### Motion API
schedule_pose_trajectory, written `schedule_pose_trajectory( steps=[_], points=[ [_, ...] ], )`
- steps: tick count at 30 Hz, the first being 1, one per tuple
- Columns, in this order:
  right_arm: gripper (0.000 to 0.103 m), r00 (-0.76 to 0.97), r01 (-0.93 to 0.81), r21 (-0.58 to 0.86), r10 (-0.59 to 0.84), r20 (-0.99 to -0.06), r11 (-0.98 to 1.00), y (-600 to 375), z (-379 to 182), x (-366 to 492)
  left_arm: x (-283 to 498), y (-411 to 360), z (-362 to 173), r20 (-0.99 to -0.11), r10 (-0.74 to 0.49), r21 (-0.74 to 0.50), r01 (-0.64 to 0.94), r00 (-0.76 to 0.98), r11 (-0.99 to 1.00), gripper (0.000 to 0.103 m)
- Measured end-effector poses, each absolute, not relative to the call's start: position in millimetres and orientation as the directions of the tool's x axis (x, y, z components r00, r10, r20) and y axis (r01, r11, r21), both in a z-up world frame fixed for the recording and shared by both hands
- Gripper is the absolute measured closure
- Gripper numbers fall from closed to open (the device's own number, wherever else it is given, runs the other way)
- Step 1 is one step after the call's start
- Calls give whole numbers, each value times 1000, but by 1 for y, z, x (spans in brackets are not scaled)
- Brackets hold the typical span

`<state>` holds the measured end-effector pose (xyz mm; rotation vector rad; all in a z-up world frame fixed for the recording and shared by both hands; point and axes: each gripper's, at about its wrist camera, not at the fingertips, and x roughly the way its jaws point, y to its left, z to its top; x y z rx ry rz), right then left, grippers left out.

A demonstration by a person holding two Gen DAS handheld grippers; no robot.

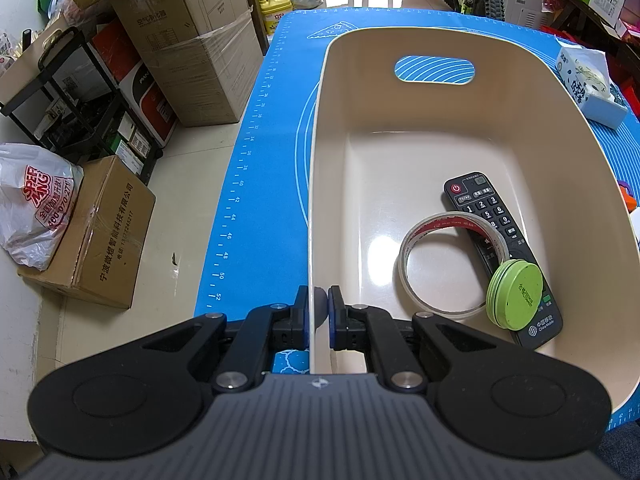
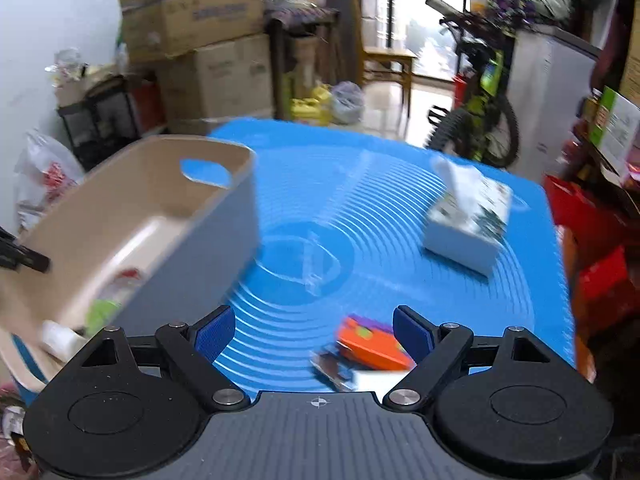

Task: Organize rigid objects
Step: 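Move the right gripper back to the orange-purple toy on the mat, then grasp the orange-purple toy with the right gripper and lift it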

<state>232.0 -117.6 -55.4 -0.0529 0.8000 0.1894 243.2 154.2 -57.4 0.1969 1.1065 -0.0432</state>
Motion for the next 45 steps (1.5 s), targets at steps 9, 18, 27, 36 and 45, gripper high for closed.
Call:
schedule_pose_trajectory(
  steps=[9,18,27,36,45],
  points=[
    [16,628,-155,5,103,-771,988,-153,-96,237,243,154,-57,-892,64,136,132,448,982,93],
    [16,611,-10,89,77,-788,996,-163,-117,264,242,155,-56,-891,67,142,134,450,981,93],
    [13,550,89,115,48,-834,989,-152,-128,306,242,154,-57,-890,70,146,136,450,980,93],
    [15,498,99,-3,-52,-866,995,-131,-144,316,243,153,-58,-892,69,146,140,447,979,93],
    [31,538,89,-19,-65,-840,996,-132,-137,307,243,152,-58,-891,72,146,134,448,980,93]
  ],
)
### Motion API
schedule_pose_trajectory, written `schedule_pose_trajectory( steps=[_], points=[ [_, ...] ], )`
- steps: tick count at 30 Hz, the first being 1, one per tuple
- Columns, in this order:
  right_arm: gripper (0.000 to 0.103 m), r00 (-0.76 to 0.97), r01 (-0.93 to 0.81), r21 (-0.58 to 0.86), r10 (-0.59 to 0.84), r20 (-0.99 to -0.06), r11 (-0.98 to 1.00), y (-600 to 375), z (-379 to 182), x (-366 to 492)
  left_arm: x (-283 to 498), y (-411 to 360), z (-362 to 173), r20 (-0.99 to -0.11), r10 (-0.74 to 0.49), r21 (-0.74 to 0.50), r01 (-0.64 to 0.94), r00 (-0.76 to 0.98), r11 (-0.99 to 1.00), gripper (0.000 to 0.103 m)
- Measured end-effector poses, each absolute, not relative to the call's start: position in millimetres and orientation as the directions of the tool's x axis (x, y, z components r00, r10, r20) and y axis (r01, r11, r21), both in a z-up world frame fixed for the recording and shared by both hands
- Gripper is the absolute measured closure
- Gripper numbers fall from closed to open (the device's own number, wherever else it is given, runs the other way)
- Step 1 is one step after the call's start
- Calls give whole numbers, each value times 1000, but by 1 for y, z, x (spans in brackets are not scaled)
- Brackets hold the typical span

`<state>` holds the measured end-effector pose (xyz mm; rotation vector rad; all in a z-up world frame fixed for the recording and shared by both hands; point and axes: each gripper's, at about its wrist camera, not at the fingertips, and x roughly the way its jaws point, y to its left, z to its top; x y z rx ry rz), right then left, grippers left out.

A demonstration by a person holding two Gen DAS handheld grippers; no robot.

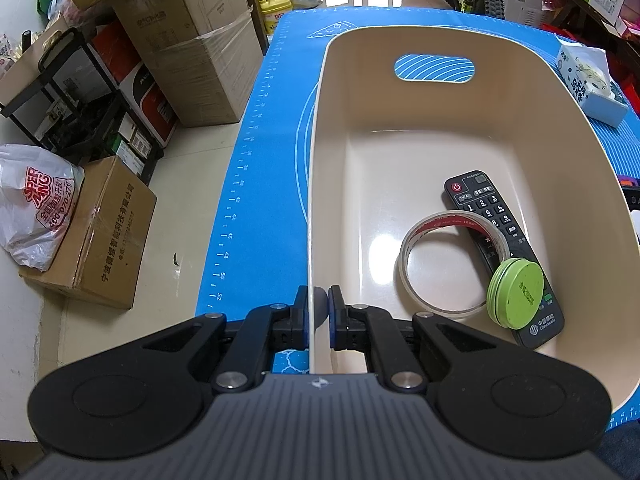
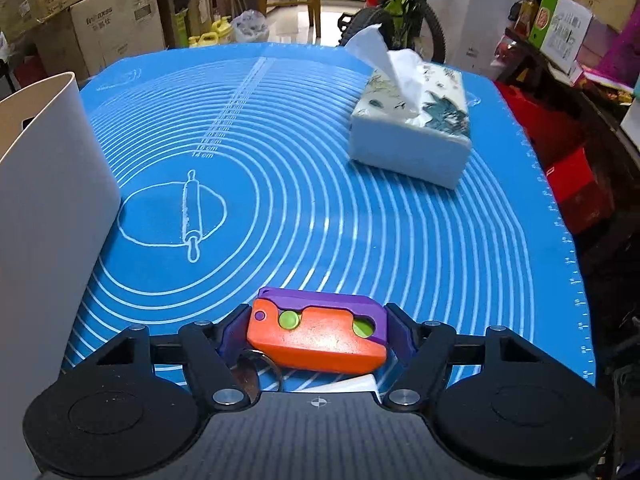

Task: Organize rigid objects
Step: 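Grasp the orange-purple toy with the right gripper and lift it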

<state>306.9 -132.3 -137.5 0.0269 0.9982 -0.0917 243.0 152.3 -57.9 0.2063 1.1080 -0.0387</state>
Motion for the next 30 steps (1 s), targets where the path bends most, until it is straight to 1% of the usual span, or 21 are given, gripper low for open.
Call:
schedule_pose_trajectory(
  steps=[8,15,20,23,26,30],
  points=[
    [31,646,95,-43,-95,-757,994,-136,-111,290,242,151,-58,-891,73,149,135,448,980,93],
    [31,742,83,4,-59,-668,997,-128,-71,282,242,151,-58,-891,74,149,136,448,979,93],
    [31,794,14,44,16,-607,999,-106,-43,271,242,151,-58,-891,74,149,135,448,980,93],
    [31,805,-66,78,99,-585,995,-84,-29,264,242,151,-58,-891,74,149,136,448,979,93],
    [31,797,-150,106,183,-576,983,-61,-20,259,242,152,-58,-891,74,149,136,448,979,93],
    [31,759,-257,129,283,-586,958,-25,-18,254,243,151,-58,-891,73,149,136,448,980,93]
  ],
)
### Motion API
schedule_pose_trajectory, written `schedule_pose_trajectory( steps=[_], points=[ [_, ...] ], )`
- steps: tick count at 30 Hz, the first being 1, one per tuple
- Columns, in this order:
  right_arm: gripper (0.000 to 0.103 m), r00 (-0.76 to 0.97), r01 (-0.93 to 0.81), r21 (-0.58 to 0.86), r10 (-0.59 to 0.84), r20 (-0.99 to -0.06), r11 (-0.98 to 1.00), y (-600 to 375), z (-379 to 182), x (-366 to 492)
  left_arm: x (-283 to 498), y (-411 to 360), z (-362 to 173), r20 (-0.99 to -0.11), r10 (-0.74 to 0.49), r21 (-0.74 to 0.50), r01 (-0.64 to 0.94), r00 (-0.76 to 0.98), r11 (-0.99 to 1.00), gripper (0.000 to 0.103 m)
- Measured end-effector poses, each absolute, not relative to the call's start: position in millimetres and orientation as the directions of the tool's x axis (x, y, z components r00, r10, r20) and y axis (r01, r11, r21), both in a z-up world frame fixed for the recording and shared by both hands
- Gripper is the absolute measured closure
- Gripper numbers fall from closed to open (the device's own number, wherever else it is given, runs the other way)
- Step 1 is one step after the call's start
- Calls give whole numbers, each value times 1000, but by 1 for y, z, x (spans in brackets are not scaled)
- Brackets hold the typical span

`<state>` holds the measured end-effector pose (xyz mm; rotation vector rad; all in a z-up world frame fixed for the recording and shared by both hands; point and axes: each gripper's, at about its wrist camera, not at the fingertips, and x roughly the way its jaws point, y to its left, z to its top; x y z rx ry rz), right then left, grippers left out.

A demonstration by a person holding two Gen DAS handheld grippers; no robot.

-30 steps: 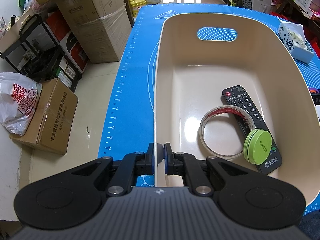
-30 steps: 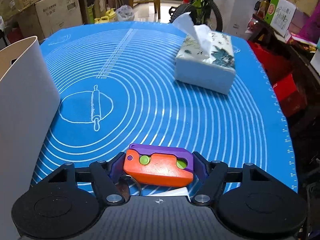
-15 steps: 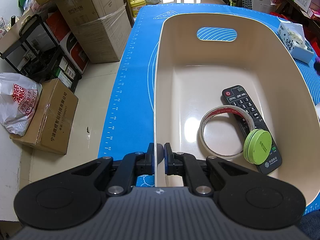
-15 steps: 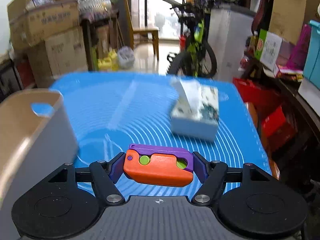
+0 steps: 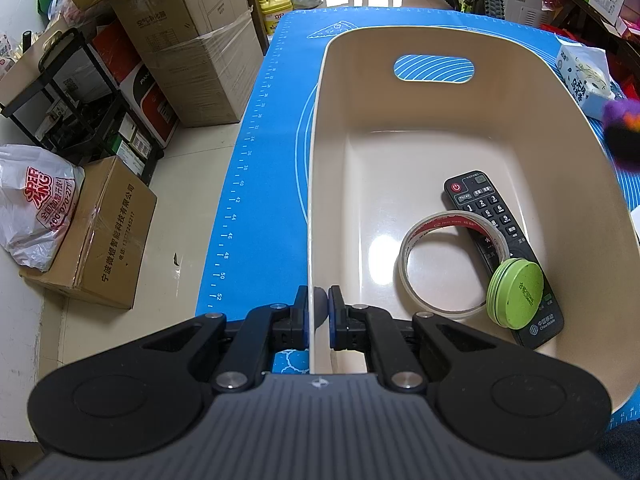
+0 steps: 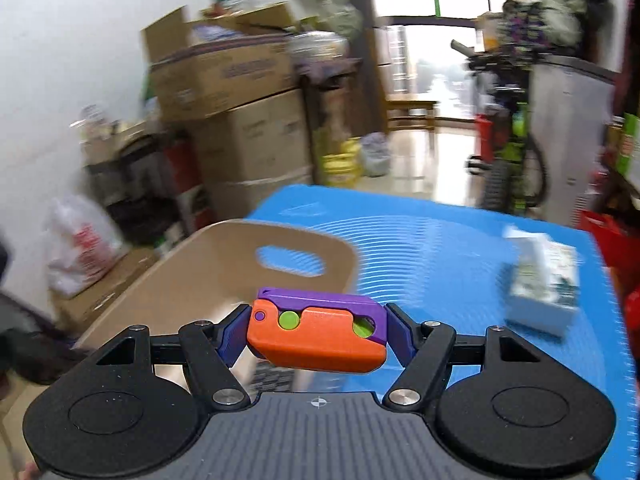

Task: Organize rigid objects
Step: 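Lower the toy into the basket and open the right gripper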

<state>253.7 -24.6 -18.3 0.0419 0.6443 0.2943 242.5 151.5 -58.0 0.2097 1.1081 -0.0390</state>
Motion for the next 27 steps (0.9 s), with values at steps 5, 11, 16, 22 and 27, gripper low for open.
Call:
schedule_pose_trajectory(
  steps=[5,11,16,22,27],
  points=[
    [31,697,-357,136,360,-620,924,13,-27,246,242,152,-58,-891,73,149,136,448,979,93],
    [31,596,-429,145,400,-696,891,41,-50,241,243,152,-58,-891,73,149,136,448,979,93],
    [31,560,-479,81,375,-738,874,60,-64,233,243,151,-59,-891,76,152,136,448,979,93],
    [31,553,-510,18,344,-759,860,72,-67,228,243,150,-59,-891,76,152,135,449,979,93],
    [26,543,-527,14,349,-764,850,71,-67,229,242,150,-59,-891,77,153,135,448,979,93]
  ],
)
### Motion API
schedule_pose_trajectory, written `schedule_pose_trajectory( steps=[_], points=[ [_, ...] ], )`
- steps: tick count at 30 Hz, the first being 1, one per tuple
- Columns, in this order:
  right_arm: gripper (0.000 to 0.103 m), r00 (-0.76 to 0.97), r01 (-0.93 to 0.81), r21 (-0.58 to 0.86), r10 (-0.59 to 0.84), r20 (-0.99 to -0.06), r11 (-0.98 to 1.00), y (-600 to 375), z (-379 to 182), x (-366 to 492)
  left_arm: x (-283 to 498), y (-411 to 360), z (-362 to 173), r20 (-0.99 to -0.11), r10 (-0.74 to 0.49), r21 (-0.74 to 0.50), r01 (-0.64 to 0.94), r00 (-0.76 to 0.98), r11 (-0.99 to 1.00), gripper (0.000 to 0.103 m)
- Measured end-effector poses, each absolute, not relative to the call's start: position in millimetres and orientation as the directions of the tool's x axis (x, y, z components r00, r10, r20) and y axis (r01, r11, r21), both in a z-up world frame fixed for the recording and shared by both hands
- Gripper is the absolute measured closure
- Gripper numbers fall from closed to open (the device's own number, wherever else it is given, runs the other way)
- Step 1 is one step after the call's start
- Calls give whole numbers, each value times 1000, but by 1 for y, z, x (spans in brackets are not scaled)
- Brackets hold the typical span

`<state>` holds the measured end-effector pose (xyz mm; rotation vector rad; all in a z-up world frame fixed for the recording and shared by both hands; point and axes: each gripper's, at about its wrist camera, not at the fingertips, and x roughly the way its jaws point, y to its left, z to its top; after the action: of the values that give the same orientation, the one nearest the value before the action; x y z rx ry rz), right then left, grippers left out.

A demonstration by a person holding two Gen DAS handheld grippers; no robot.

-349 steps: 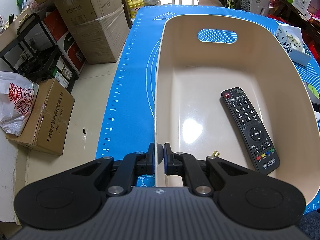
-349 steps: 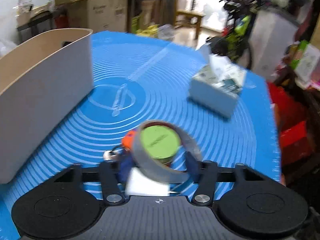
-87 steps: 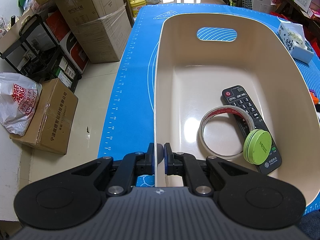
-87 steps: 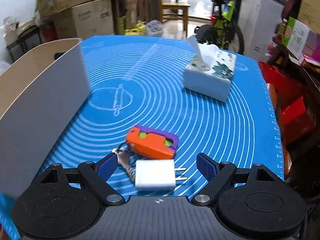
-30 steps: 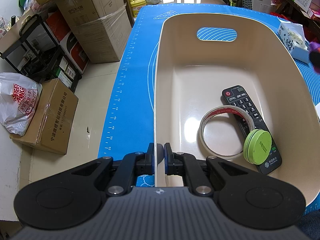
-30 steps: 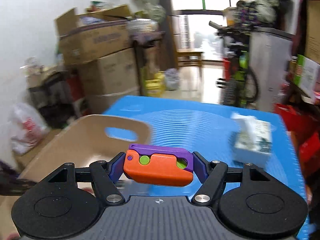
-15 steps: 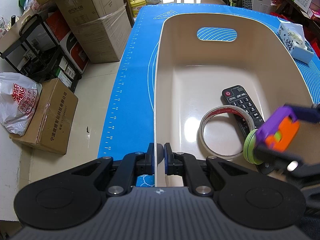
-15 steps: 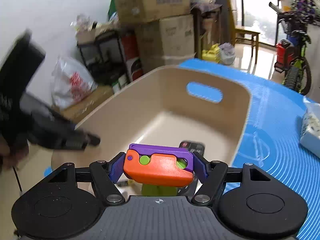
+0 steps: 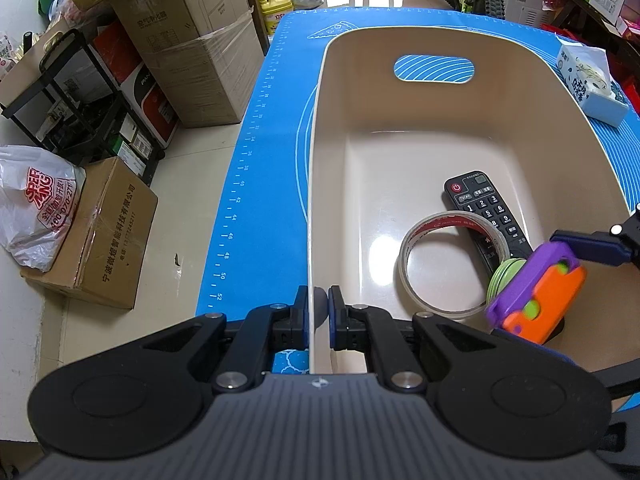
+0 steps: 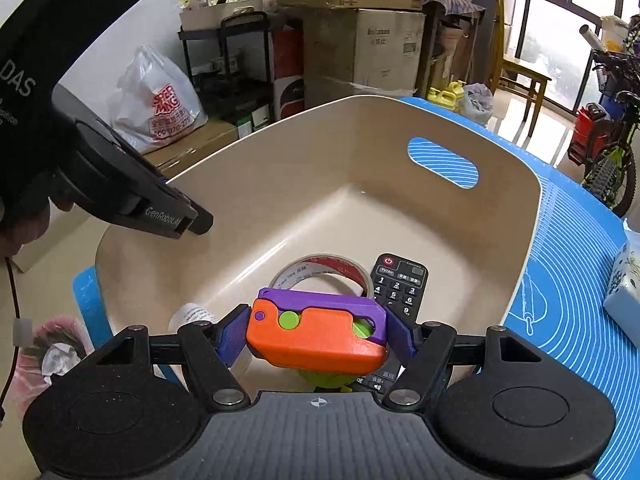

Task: Organize rigid objects
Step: 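Lower the toy into the basket and open the right gripper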

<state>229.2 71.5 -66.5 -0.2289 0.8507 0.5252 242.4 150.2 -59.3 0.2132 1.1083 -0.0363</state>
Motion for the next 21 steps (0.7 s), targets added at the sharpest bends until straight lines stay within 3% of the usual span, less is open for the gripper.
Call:
schedule_pose_trajectory(
  steps=[15,21],
  points=[
    [19,639,-412,196,436,-634,890,-6,-33,226,242,149,-56,-891,80,155,133,446,979,93],
    [18,700,-325,206,381,-604,923,-50,-20,221,243,149,-55,-891,81,155,130,447,979,93]
  ],
)
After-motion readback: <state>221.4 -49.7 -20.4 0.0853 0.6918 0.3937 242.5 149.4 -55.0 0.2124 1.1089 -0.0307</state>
